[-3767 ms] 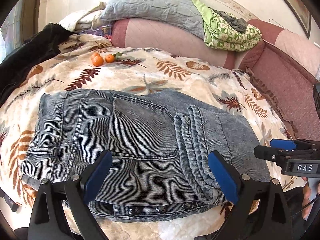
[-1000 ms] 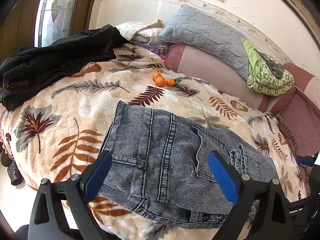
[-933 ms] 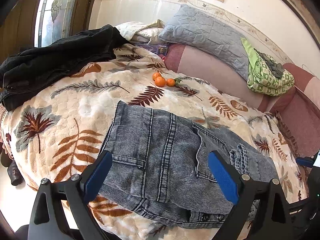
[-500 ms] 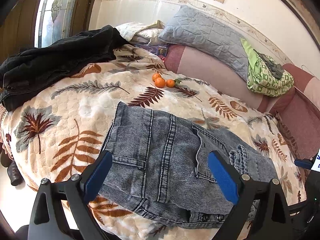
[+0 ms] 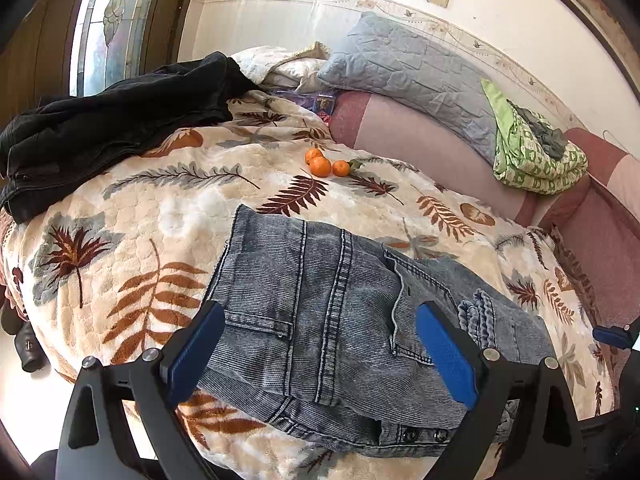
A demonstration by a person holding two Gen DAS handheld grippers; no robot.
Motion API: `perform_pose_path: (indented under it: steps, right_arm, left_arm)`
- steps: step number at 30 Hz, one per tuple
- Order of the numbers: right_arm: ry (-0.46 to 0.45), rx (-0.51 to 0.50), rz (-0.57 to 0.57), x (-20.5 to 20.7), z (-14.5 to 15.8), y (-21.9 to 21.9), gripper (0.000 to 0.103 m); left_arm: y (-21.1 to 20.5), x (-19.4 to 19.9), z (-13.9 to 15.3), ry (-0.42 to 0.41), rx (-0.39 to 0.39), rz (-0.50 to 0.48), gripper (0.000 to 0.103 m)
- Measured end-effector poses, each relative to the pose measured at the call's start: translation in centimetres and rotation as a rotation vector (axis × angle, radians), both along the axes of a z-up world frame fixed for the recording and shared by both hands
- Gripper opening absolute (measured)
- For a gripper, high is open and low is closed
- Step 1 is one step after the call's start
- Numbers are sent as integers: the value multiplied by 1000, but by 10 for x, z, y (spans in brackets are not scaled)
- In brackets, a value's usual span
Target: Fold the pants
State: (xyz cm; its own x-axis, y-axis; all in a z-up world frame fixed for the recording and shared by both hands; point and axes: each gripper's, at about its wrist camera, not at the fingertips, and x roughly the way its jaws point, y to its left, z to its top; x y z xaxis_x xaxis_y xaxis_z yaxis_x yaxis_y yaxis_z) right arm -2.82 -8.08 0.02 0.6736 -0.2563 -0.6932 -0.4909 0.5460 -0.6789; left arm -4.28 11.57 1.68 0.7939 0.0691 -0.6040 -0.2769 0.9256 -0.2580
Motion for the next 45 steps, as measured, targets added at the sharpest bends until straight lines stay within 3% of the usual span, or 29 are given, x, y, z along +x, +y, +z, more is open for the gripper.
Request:
perform_pose_path:
  steps: [2, 5, 10, 12, 16, 18, 20, 25, 28, 29, 31, 35, 37, 39, 42, 45]
  right_arm:
    - [21, 67, -15, 4, 5, -3, 87]
    - [151, 313, -73, 19, 21, -10, 87]
    - [411, 776, -80, 52, 32, 4, 88]
    - [513, 904, -89, 67, 19, 19, 88]
    - [783, 1176, -179, 99, -32, 39, 88]
    - [864, 1236, -296, 112, -66, 39, 87]
    - [886, 1333, -333, 115, -67, 29, 88]
    - [863, 1374, -316, 109, -47, 20, 87]
    - [890, 1310, -368, 113, -77, 25, 87]
    - [887, 1330, -368, 114, -74, 23, 87]
    - [909, 1357, -370, 115, -66, 21, 87]
    - [903, 1393, -350, 112, -60, 12, 87]
    - [910, 1409, -368, 113, -63, 1, 87]
    - [923, 1453, -348, 110, -61, -10, 87]
    - [877, 1508, -318, 108, -47, -37, 87]
    - [805, 1601, -330, 110, -36, -81, 87]
  left_arm:
    - [7, -9, 6, -51, -4, 23, 96]
    - [31, -29, 15, -117, -25, 108, 96]
    - [79, -57, -3, -46, -203, 228, 96]
    - [89, -67, -12, -26, -273, 240, 96]
    - [102, -67, -34, 29, -496, 203, 96]
    - [105, -58, -46, 64, -613, 175, 96]
    - [103, -48, -51, 75, -671, 150, 96]
    - [90, -27, -48, 92, -655, 126, 96]
    - [85, -9, -63, 152, -701, 116, 94]
    - [84, -5, -67, 158, -718, 104, 90]
    - [82, 3, -71, 204, -690, 119, 57]
    - [81, 8, -72, 233, -651, 152, 45]
    - [80, 11, -69, 252, -605, 161, 25]
    - [79, 11, -66, 261, -570, 166, 12]
    - [69, 9, -44, 226, -489, 160, 8]
    - [27, 13, 5, 138, -263, 101, 7]
